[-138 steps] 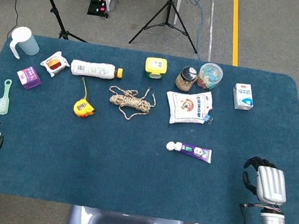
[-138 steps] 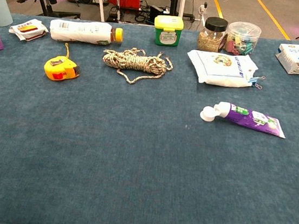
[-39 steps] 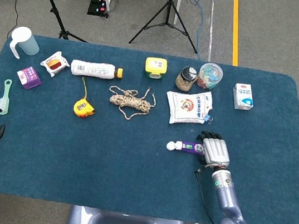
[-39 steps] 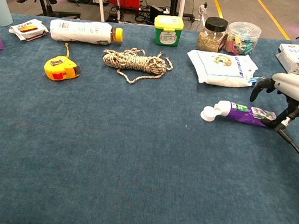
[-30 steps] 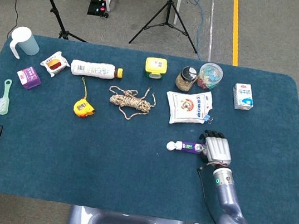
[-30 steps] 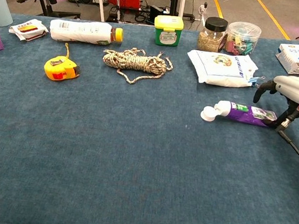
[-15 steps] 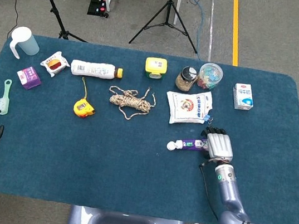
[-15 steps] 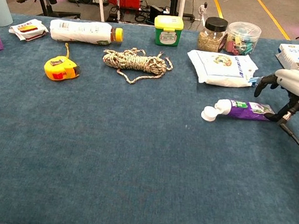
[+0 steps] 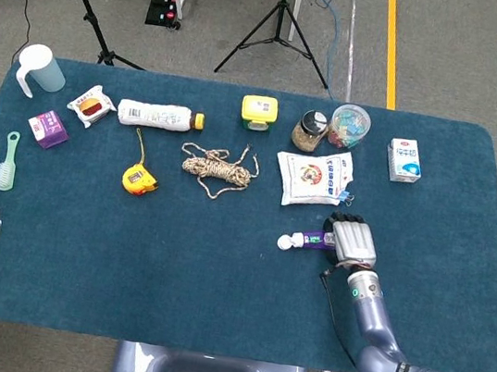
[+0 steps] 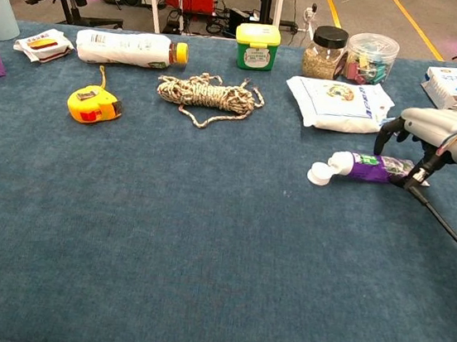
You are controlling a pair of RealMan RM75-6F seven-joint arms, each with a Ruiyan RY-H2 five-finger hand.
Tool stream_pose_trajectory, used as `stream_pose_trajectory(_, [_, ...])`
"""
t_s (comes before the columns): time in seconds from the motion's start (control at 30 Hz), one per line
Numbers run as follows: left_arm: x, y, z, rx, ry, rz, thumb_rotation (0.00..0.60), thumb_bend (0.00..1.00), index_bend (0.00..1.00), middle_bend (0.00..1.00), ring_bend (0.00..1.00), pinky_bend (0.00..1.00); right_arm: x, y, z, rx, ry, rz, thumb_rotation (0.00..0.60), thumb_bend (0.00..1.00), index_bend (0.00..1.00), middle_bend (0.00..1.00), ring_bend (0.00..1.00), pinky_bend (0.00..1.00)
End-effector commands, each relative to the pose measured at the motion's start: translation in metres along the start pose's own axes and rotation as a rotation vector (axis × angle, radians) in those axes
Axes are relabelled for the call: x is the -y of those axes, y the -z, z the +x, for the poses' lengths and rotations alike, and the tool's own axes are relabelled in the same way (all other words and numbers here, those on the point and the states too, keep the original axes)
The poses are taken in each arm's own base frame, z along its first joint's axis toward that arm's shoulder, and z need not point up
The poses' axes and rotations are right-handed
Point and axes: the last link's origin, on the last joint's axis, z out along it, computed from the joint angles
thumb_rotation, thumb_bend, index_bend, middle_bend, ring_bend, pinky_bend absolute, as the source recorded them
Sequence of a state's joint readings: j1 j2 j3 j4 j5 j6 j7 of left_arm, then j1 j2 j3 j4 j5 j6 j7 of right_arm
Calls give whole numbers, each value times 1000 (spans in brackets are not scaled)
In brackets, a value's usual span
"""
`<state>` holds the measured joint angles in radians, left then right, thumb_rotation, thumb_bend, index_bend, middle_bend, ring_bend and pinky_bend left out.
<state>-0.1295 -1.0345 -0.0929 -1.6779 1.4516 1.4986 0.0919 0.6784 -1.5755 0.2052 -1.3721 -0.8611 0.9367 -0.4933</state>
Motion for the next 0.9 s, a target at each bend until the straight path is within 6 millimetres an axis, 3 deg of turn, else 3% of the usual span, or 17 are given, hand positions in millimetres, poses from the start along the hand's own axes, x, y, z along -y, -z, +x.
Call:
stream_pose_trajectory(0.03, [2,1,-1,3,1,4,323,396,324,241,216,237,3,-2,1,5,-1,1,600,356,352,229,220,189])
stream_pose_trajectory(0.3, [4,2,0,3,-2,8,323,397,324,241,214,237,8,-7,-4,22,-8,-6,600,356,392,269,253,209])
stream_pose_trajectory(0.5, [5,3,2,-1,-6,14,323,397,324,238,213,237,8,-9,-2,13,-29,-13,600,356,487,330,296,247])
stream_pose_trajectory(0.67, [5,4,3,-2,-7,13,322,397,323,237,213,237,7,-5,-1,0,-86,-4,600,356,565,376,328,273])
stream_pose_trajectory(0.9, [4,5,6,-6,-10,14,322,396,323,237,213,237,-2,4,-1,-36,-156,29,600,356,579,431,373,346])
